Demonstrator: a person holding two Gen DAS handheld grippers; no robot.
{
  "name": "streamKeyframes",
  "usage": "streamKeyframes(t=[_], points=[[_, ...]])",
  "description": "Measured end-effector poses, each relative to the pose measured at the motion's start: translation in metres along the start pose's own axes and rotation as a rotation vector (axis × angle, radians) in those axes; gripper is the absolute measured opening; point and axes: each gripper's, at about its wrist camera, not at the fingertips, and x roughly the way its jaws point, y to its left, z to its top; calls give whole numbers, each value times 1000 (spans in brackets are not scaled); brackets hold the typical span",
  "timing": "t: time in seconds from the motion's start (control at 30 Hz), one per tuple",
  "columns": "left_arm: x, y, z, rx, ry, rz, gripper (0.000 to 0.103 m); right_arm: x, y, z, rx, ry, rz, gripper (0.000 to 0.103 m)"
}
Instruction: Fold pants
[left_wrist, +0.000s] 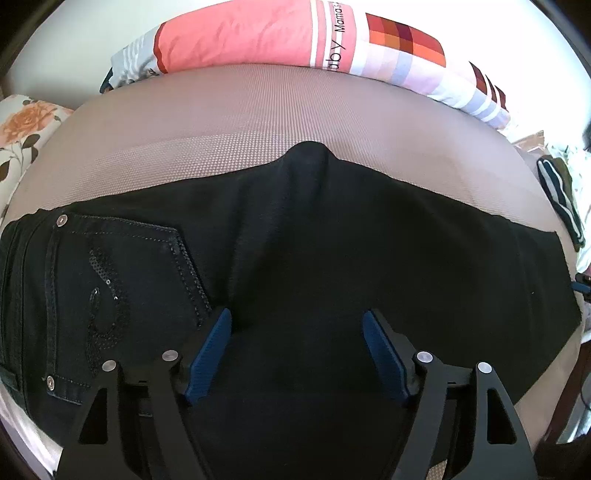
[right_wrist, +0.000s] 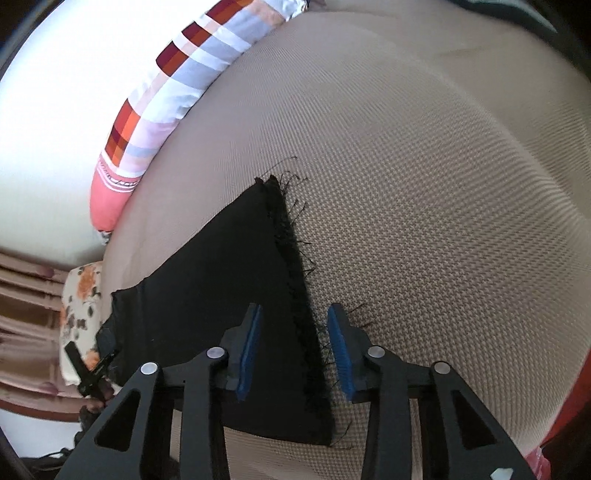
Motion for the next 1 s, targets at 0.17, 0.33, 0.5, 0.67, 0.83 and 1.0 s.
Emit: streamKeyframes(t=[0.17,0.33,0.5,0.67,0.83,1.0], points=[[3,-8,-1,29,9,40,79,11,-7,9,-24,45,124,25],[5,-13,-1,32,14,63,83,28,-4,20,-42,73,194,12],[7,-15,0,31,12,71,85,33,8,19,-47,34,149,7],[7,-18,-2,36,3,79,88,25,30,6,-39,-31,23,6],[3,-16,-3,28,4,52,88,14,73,-5,-37,-55,37,5],[-7,-3,-6,-39,-2,-18,88,19,140,-17,-87,-48,126,5]])
